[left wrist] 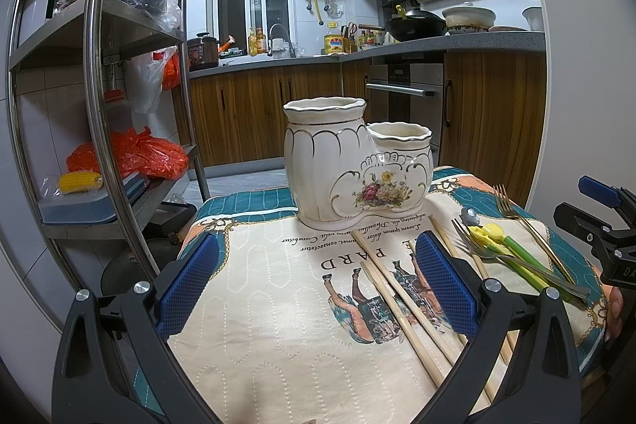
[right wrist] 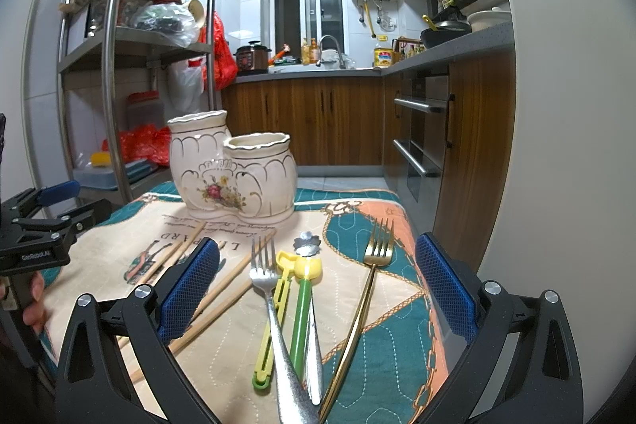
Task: Organize utensils
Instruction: 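Grasp the gold fork with the right tool while the left grasps a chopstick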
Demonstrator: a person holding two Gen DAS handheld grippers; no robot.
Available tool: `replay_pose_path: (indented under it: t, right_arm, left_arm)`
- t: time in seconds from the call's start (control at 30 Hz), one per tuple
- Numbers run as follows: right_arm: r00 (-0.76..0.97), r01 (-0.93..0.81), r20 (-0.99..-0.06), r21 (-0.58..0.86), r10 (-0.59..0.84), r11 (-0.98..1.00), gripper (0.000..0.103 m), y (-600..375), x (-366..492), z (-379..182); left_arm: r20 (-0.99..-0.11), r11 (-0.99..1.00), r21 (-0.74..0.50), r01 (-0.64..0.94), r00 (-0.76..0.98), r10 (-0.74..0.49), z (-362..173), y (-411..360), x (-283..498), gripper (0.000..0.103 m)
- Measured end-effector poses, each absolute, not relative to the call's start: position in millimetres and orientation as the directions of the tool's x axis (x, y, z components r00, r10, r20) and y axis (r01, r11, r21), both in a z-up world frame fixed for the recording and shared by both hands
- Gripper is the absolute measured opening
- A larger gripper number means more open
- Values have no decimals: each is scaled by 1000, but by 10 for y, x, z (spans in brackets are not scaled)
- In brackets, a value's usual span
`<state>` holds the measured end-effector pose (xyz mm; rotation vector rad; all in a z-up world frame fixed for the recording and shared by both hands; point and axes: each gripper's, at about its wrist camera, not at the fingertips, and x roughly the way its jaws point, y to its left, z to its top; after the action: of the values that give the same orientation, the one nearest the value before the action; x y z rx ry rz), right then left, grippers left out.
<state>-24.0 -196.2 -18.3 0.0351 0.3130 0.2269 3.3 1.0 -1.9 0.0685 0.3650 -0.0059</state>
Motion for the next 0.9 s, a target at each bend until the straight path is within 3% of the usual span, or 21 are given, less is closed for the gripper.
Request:
replay_pose_path:
  t: [0.37, 0.57, 0.7, 0.9]
  right_arm:
    - [925, -209, -307, 80, 224, 975, 98, -1952, -232, -181]
    - [911, -182, -357, 100, 206, 978, 98, -1980, -115, -198]
    - [887, -138, -428, 119, 176, 983, 98, -2074, 34, -175]
    - [800, -79, -592, 57, 97, 995, 98, -2242, 384, -197]
  left_arm:
    - [-370, 998, 58, 22, 929, 1, -60, 19, 39, 98]
    - [-405, 998, 51, 49, 914, -24, -91, 3, 90, 98]
    - [-466, 991, 104, 78, 884, -21, -116, -89, 172, 98]
    - [-634, 977, 163, 139, 773, -4, -228, -233, 355, 98]
